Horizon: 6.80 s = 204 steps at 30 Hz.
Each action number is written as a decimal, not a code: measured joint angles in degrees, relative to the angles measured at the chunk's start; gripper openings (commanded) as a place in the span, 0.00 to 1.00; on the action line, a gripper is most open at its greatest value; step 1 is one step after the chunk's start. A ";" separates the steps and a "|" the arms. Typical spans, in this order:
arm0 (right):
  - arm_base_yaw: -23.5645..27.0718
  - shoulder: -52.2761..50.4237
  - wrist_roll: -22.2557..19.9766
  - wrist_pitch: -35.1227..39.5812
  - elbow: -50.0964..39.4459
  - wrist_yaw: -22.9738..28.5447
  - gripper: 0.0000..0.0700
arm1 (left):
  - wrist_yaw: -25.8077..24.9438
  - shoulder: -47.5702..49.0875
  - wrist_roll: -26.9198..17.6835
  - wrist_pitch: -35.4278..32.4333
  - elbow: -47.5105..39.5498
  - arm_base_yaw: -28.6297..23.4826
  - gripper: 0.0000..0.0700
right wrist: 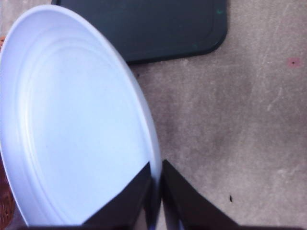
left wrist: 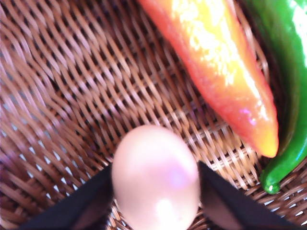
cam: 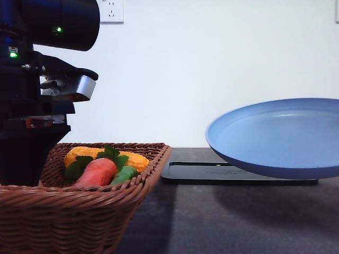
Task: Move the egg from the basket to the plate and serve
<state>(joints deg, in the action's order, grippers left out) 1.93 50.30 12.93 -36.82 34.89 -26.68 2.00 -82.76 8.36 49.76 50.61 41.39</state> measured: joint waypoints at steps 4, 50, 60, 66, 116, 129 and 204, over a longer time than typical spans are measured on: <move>0.00 0.00 0.00 0.00 0.00 0.00 0.00 | 0.00 0.00 -0.03 0.08 0.05 0.00 0.15; -7.10 1.05 3.65 -0.14 0.00 -6.10 0.00 | -0.87 -15.56 -0.07 -18.32 26.12 17.95 0.15; -7.08 1.11 3.67 -0.88 0.00 -7.38 0.00 | -0.87 -15.76 -0.07 -18.69 26.12 18.01 0.46; -7.10 1.37 3.85 -3.99 0.00 -8.40 0.00 | -0.87 -15.76 -0.05 -18.67 26.12 18.01 0.57; 0.04 62.03 2.36 9.08 39.32 -9.11 0.17 | 10.34 29.18 -2.88 -0.68 29.05 5.11 0.56; 0.85 61.94 2.36 9.13 41.18 -7.80 0.32 | 10.34 29.07 -2.88 -1.36 29.05 5.13 0.56; -36.37 -10.58 -3.63 33.65 -13.77 34.42 0.00 | 7.01 50.90 1.45 -31.13 -19.06 -15.01 0.00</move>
<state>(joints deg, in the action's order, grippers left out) -34.44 39.72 9.30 -3.17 21.12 7.75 9.01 -31.86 9.81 18.63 31.55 26.37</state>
